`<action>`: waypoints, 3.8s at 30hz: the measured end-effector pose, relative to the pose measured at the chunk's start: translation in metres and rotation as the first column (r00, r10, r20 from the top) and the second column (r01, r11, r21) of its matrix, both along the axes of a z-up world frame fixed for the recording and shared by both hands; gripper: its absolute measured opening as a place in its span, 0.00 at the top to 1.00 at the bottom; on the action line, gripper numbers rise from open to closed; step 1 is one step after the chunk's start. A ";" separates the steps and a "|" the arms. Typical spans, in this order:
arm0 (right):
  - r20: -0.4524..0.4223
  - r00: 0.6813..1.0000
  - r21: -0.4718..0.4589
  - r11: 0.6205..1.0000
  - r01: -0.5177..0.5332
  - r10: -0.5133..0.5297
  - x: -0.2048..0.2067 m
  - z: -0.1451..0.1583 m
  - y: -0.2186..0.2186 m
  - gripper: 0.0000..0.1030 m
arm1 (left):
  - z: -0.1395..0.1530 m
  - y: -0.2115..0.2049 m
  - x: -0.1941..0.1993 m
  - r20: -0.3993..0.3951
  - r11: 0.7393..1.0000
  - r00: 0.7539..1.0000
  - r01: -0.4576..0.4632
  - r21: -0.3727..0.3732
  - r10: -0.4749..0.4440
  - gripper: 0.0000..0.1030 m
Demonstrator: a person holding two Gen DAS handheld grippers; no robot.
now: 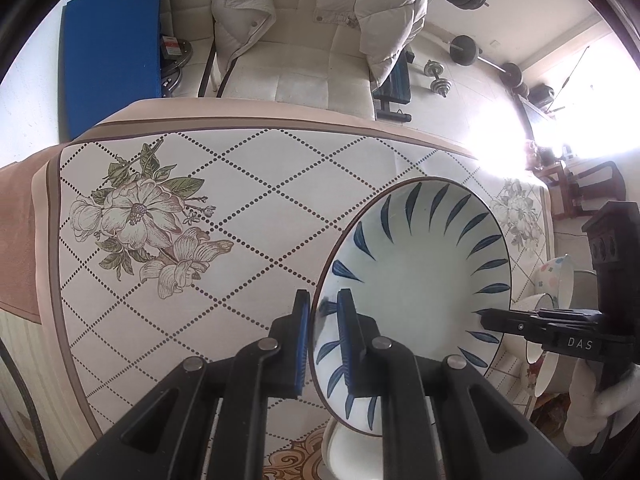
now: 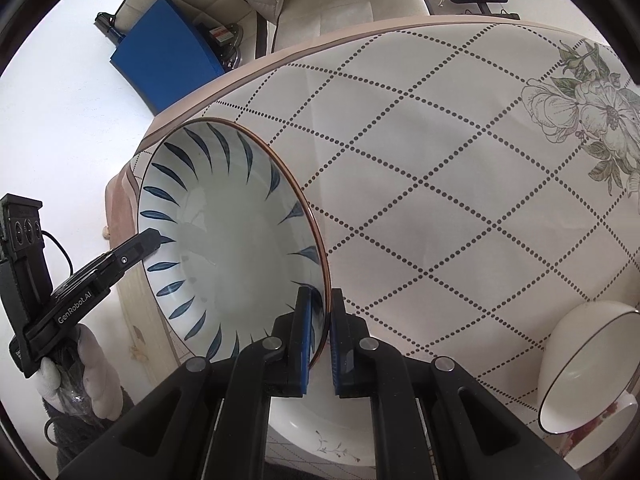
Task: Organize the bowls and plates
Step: 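Lower the blue-striped plate onto the pink-rose plate stack with both tools, then open both tools to release the blue-striped plate on the stack, then move both tools away from the stack toward the white bowls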
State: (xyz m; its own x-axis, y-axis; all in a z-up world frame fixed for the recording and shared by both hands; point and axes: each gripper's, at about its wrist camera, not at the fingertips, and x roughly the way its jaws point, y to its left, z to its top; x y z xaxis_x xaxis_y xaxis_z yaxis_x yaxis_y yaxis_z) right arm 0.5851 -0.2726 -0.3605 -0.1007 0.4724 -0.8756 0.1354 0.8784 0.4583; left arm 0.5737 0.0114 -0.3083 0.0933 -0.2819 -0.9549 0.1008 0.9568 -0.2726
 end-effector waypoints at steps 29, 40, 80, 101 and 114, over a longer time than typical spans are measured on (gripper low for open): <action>-0.077 0.997 -0.004 1.000 -0.006 0.006 -0.152 -0.032 -0.029 0.91 | -0.036 -0.041 -0.125 -0.127 1.000 0.992 0.018 0.024 -0.014 0.89; -0.116 0.992 -0.039 0.997 -0.060 0.055 -0.153 -0.047 -0.021 0.91 | -0.049 -0.048 -0.133 -0.184 0.995 0.983 0.032 0.093 -0.015 0.89; -0.192 0.979 -0.166 0.981 -0.101 0.068 -0.130 -0.049 0.012 0.69 | -0.067 -0.064 -0.125 -0.290 0.978 0.956 0.032 0.207 0.031 0.87; 0.155 0.976 -0.420 0.905 -0.073 0.150 -0.174 0.058 0.027 0.03 | 0.036 -0.074 -0.164 0.067 0.959 0.997 -0.054 0.278 0.037 0.15; 0.318 0.933 -0.437 0.899 -0.012 0.167 -0.249 0.137 0.025 0.03 | 0.102 -0.075 -0.229 0.199 0.960 0.978 -0.116 0.255 0.065 0.14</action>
